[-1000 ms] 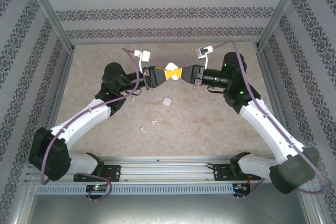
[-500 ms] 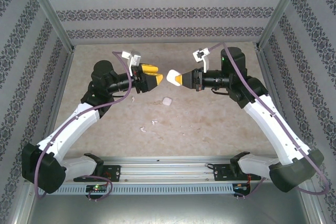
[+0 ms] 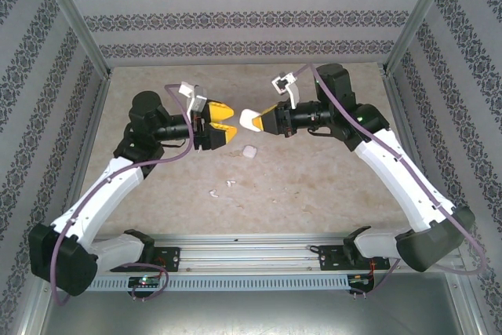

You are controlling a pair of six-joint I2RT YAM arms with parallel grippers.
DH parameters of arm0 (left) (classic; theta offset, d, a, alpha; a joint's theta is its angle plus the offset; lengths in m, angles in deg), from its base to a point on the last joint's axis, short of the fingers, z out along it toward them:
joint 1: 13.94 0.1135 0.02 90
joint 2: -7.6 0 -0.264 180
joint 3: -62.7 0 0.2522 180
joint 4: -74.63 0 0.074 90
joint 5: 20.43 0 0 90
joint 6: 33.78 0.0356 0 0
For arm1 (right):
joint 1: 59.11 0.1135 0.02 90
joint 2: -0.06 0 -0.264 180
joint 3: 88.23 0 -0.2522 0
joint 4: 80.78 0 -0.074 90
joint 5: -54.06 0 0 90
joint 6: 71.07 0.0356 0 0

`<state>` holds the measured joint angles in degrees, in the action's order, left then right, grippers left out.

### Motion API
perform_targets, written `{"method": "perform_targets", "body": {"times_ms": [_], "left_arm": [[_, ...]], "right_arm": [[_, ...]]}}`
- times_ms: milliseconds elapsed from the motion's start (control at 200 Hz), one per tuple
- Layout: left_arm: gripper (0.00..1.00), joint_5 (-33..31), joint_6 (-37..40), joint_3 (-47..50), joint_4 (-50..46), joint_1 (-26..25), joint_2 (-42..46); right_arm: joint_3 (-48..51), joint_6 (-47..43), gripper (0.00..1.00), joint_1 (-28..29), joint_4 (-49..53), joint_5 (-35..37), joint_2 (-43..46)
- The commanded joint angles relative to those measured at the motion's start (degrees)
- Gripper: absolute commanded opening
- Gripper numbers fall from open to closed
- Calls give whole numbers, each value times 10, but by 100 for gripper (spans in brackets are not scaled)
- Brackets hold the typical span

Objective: Insert wireless bluetooth earbuds into charging case

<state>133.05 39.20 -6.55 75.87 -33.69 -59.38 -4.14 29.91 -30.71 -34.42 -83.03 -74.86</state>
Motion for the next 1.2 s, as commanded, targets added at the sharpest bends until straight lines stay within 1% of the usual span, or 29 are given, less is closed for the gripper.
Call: {"method": "perform_targets", "body": {"times_ms": [0,115,225,445,470,515,580,610,644,694,734,814,924,1074,1194], "left_arm": [[69,49,-63,-14,51,7,-32],[67,54,-112,-8,100,6,-47],[60,72,-148,-11,120,7,-58],[36,88,-187,-12,117,6,-72],[34,89,-187,-10,115,6,-73],[35,92,-185,-8,112,7,-72],[46,93,-176,-8,100,7,-70],[49,91,-170,-9,95,7,-69],[50,91,-163,-10,88,7,-67],[49,90,-150,-15,72,7,-65],[46,90,-140,-18,54,7,-66],[36,93,-119,-25,21,6,-66],[26,95,-110,-29,8,7,-68],[0,99,-106,-29,14,6,-68],[0,98,-88,-12,38,6,-58]], "right_arm": [[-24,-36,9,10,5,-15,-9],[-27,-43,8,21,6,-15,-21],[-31,-49,9,30,9,-13,-30],[-32,-66,8,35,16,-3,-37],[-32,-66,9,35,15,-4,-35],[-32,-68,9,35,16,-4,-36],[-36,-74,9,34,21,-2,-38],[-37,-75,9,33,23,-1,-38],[-38,-75,8,33,23,-2,-39],[-39,-75,8,31,22,-2,-39],[-38,-74,9,31,21,-2,-39],[-36,-73,8,28,19,-4,-39],[-35,-71,9,27,17,-8,-41],[-31,-70,10,28,16,-17,-43],[-27,-64,16,28,13,-30,-48]]}}
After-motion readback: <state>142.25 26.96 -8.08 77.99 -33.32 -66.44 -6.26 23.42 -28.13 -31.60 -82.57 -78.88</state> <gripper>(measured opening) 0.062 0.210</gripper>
